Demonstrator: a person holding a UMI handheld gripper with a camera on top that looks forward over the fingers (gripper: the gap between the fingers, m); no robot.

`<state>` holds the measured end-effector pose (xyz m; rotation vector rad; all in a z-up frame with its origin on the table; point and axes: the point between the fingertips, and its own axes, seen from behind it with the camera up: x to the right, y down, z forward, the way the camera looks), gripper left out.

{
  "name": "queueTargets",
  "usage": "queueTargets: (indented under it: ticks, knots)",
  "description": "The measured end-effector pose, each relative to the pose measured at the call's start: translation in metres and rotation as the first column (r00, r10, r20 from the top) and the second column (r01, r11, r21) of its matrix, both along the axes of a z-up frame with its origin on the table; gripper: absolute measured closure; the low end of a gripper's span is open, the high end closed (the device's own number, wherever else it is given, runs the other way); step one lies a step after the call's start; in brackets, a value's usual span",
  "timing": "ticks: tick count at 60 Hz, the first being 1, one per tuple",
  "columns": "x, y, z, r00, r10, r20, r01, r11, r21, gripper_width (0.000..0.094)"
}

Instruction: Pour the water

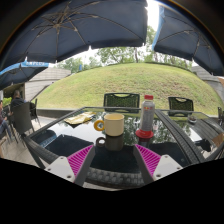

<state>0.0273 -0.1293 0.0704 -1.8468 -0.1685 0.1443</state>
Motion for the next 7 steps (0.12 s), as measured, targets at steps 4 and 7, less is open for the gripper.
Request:
queueTargets:
  ticks: [4,7]
  knots:
    - [0.0015,0.0002,-0.0034,1.0,-0.004,0.001,0.004,1.0,-0.012,0.0116]
    - [0.002,0.0006,-0.0049,1.0,-0.007,-0.005,0.007,1.0,-0.019,0.0115]
